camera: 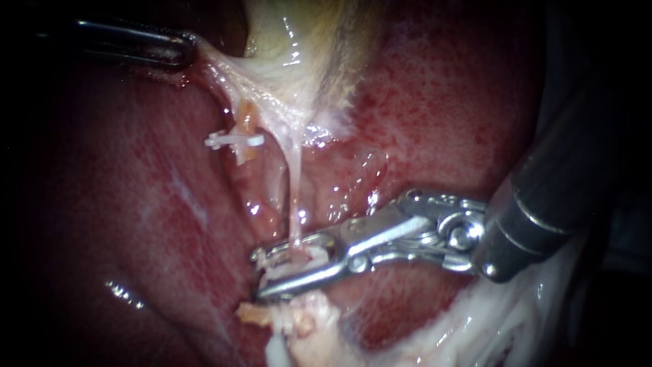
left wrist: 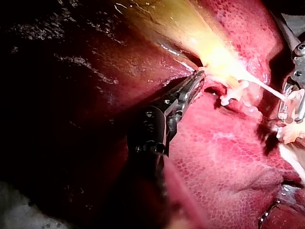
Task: Clipping second clip right tube
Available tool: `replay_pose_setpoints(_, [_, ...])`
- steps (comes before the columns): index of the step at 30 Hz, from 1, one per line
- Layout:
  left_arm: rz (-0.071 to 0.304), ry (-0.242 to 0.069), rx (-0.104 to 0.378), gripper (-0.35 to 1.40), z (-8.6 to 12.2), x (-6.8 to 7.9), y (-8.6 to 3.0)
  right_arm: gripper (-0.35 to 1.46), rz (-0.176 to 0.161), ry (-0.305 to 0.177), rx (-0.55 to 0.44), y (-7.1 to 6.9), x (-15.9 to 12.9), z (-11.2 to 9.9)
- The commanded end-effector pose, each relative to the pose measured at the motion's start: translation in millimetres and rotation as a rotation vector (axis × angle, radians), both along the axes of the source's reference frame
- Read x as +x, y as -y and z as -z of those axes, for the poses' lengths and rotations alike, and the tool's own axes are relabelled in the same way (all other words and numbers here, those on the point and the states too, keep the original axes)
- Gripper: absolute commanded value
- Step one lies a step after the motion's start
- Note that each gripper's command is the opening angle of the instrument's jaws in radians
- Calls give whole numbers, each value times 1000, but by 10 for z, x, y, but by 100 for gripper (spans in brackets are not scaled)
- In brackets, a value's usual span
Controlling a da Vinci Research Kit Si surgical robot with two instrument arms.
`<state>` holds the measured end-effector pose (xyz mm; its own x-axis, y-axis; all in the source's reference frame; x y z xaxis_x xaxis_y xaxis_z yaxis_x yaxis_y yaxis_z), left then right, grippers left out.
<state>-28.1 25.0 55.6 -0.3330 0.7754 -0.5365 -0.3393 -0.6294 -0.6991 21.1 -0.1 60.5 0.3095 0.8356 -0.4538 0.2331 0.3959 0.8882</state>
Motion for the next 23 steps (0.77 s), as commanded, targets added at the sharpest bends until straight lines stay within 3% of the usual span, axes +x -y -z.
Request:
replay_pose_setpoints(1, [-1, 0, 0, -35, 0, 0, 0, -16, 1, 2, 5, 0, -1, 1])
replay_pose_setpoints(5, [0, 0, 0, -35, 0, 0, 0, -35, 1, 0, 12, 0, -2, 4])
replay_pose_setpoints(23, [0, 0, 0, -35, 0, -1, 0, -35, 5, 8, 34, 0, -5, 2])
